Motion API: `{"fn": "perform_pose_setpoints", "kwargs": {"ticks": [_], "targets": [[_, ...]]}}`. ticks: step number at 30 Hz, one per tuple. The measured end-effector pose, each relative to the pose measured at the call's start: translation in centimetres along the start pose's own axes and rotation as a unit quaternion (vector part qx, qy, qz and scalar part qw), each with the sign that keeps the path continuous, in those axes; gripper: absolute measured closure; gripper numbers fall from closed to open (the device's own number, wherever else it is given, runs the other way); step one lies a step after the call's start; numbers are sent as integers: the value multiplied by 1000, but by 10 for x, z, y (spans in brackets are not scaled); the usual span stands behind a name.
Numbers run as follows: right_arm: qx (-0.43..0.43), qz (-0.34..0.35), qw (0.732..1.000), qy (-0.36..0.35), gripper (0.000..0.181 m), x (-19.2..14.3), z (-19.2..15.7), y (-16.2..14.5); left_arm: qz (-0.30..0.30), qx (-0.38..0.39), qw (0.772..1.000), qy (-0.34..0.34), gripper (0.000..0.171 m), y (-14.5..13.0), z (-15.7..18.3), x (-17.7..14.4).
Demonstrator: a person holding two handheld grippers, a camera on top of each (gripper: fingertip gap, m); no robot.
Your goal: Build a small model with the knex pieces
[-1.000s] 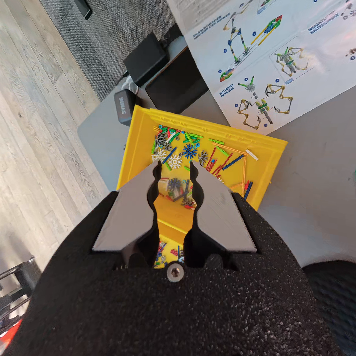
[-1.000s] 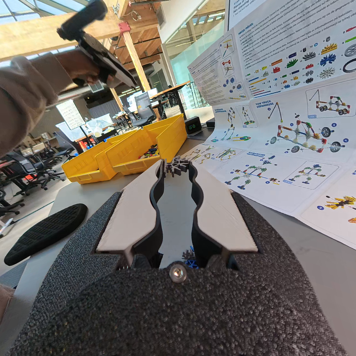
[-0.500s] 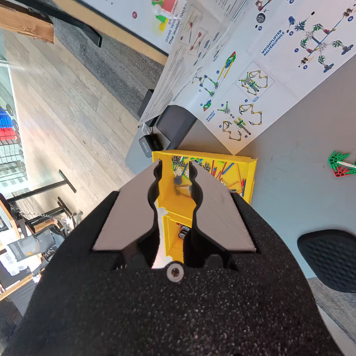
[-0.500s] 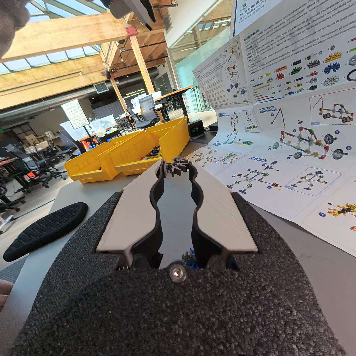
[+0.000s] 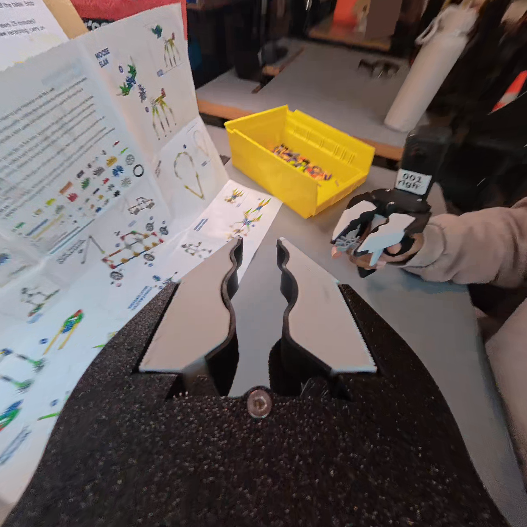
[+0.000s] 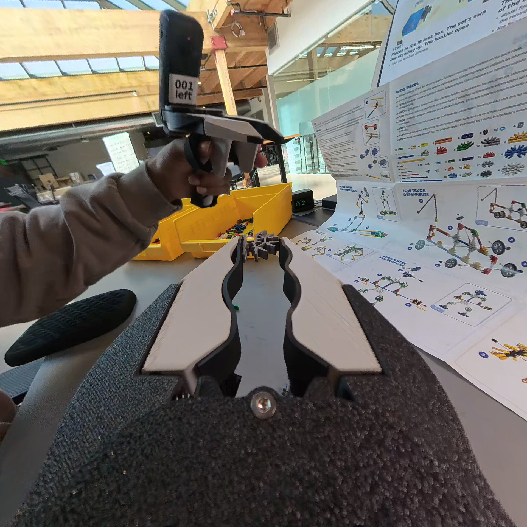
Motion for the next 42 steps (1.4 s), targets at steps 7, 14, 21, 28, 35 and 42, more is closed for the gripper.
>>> {"fn": "perform_pose_setpoints", "kwargs": {"ticks": [7,14,21,28,35,42], "targets": [[-89,-5,996,19,158,2,-21,-11,160,-112,973,-123,149,-60,62,17],[-231,7,972,42,158,3,-51,-28,161,-136,962,-174,137,-87,90,41],[-298,12,954,45,158,2,-57,-39,144,-200,940,-237,139,-111,94,60],[-349,34,935,52,158,-3,-66,-37,169,-239,908,-299,152,-108,104,59],[-380,15,924,43,158,1,-63,-48,155,-244,916,-278,166,-115,97,60],[-346,-37,937,41,142,7,-55,-62,125,-206,949,-202,167,-127,81,61]]}}
Point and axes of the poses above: each gripper's, where its closed fingertips meet, x out along the fingers, y out of its top, z = x × y across the jaws, the point moved 3 cm from there along -x, back along the fingers, and after that the axes turned 15 degrees about -y, right-handed, at the moved point
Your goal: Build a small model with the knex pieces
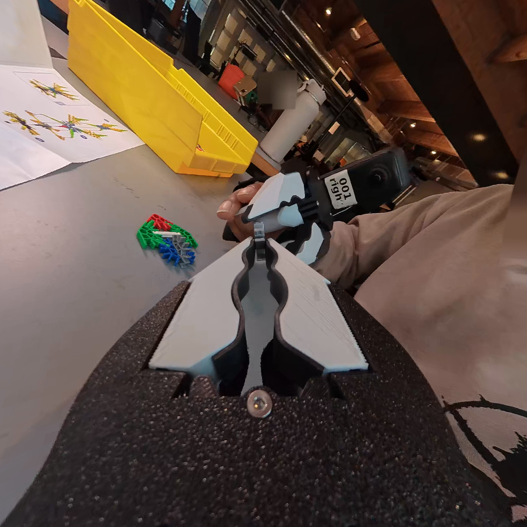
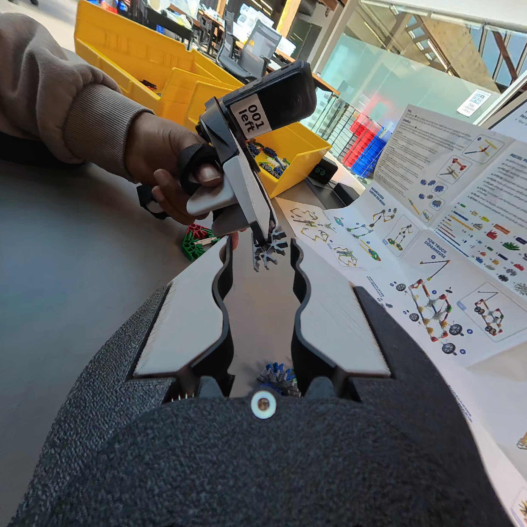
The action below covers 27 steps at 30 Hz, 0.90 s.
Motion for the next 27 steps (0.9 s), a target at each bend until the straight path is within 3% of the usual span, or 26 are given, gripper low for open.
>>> {"fn": "perform_pose_setpoints", "kwargs": {"ticks": [5,12,15,21,23,27], "targets": [[33,-12,999,-23,135,1,12,-2,-18,80,989,119,167,6,-16,-16],[102,-31,993,-42,145,3,30,-13,-14,196,938,285,167,26,-30,-49],[104,-32,993,-47,151,2,33,-13,4,235,916,324,167,37,-32,-64],[105,-33,993,-44,154,3,30,-13,21,243,888,389,167,48,-33,-91],[112,-30,992,-50,154,2,33,-13,4,259,864,431,167,55,-32,-103],[130,-28,989,-62,153,0,42,-13,-40,303,778,548,167,83,-23,-153]]}}
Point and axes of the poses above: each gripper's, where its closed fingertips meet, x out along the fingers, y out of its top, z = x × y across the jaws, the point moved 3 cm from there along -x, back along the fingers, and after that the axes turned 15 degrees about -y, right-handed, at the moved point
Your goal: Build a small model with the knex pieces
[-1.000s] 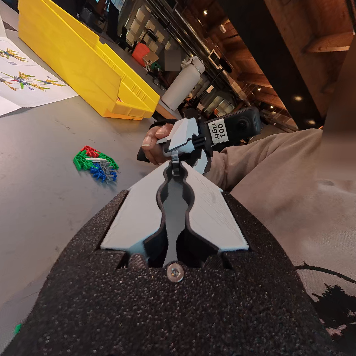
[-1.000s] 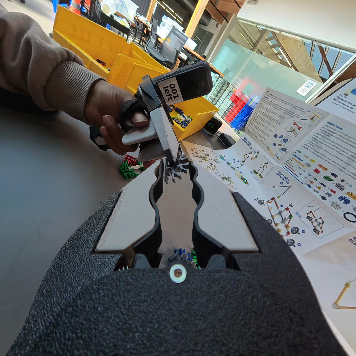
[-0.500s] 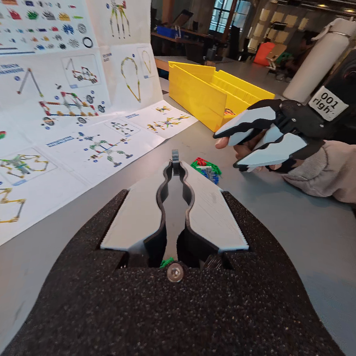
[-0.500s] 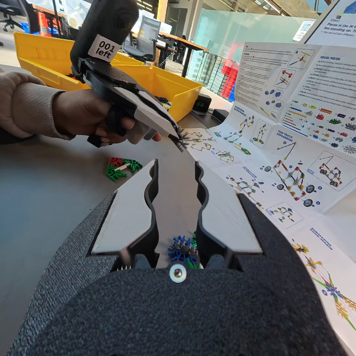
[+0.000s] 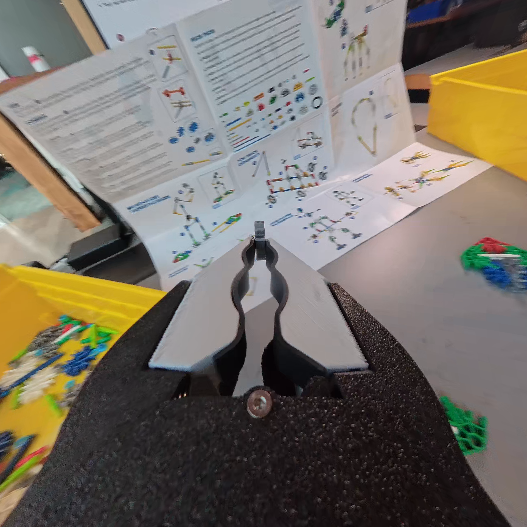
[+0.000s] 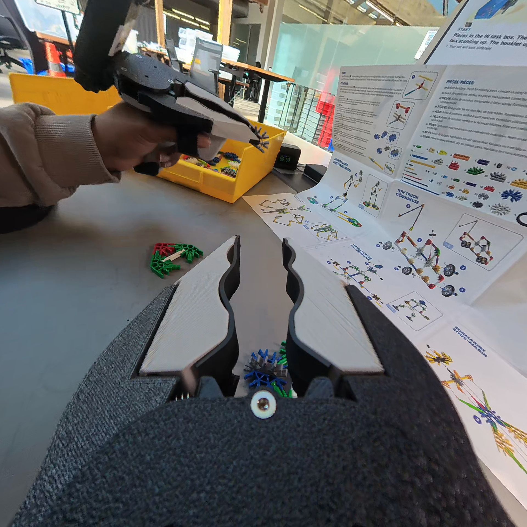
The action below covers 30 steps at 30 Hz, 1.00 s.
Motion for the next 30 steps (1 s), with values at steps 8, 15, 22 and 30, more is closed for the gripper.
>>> {"fn": "perform_pose_setpoints", "kwargs": {"ticks": [8,15,22,30], "targets": [[0,7,1000,-9,154,-2,7,4,-169,-34,969,178,167,-54,-118,-60],[1,-1,1000,-7,153,1,6,-1,-134,-70,975,164,148,-56,-119,-65],[26,-1,1000,-9,153,1,11,-2,-40,-24,998,-49,139,-16,-44,-36],[22,-1,1000,-6,154,1,9,-2,-163,-38,920,-353,137,-55,78,-3]]}}
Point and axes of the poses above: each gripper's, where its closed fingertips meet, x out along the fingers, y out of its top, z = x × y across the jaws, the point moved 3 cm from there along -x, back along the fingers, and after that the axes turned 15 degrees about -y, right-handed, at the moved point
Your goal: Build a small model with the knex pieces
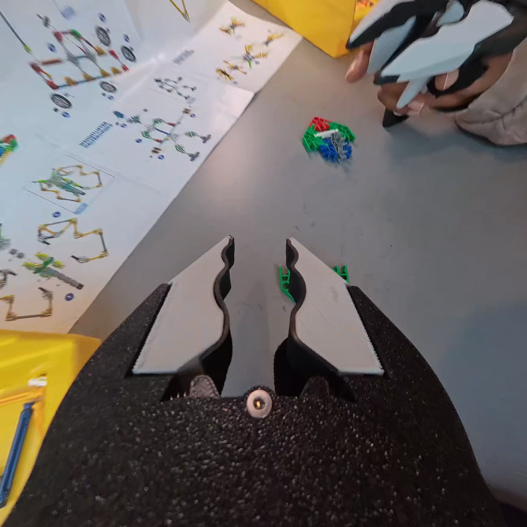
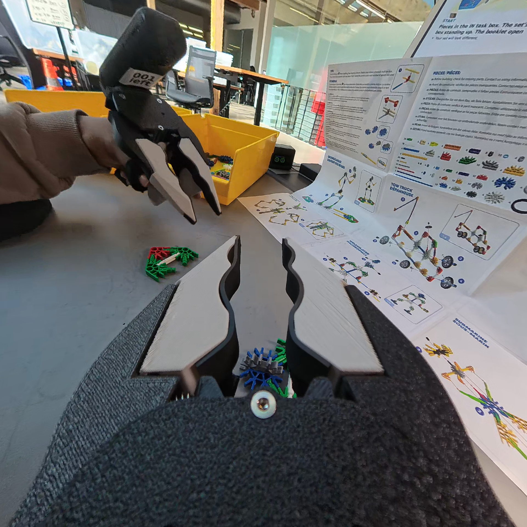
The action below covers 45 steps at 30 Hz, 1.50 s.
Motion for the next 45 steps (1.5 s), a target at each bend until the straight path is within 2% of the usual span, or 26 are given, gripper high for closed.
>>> {"fn": "perform_pose_setpoints", "kwargs": {"ticks": [5,9,11,16,18,24,25,27,32,36,41,43,45], "targets": [[-2,-1,1000,4,154,0,-1,0,-91,-19,993,-77,134,-28,19,24],[-1,-3,1000,4,155,0,-1,0,-138,-12,988,-68,136,-39,20,29],[-1,-2,1000,4,156,0,-1,0,-140,-15,988,-68,140,-39,21,30],[-3,-3,1000,4,156,0,-2,0,-127,-9,989,-79,142,-34,24,40],[-6,-3,1000,5,156,0,-3,-1,-119,-5,989,-84,150,-30,26,46],[-33,-11,999,14,156,0,-11,-3,-103,19,990,-90,151,-20,35,59],[-38,-11,999,16,156,0,-12,-3,-99,25,991,-88,152,-18,36,59],[-41,-12,999,18,156,0,-14,-4,-83,38,993,-79,167,-11,36,59],[-44,-15,999,24,156,0,-16,-5,-61,65,994,-57,167,-1,35,56],[-7,2,1000,5,157,-2,-2,5,-31,68,996,-53,171,7,34,51],[89,23,995,-25,156,-8,30,16,2,69,996,-56,171,16,36,47],[118,20,993,-21,156,-8,35,15,22,73,995,-59,171,22,38,45],[134,1,991,14,155,-6,26,11,45,78,994,-64,171,29,41,43]]}}
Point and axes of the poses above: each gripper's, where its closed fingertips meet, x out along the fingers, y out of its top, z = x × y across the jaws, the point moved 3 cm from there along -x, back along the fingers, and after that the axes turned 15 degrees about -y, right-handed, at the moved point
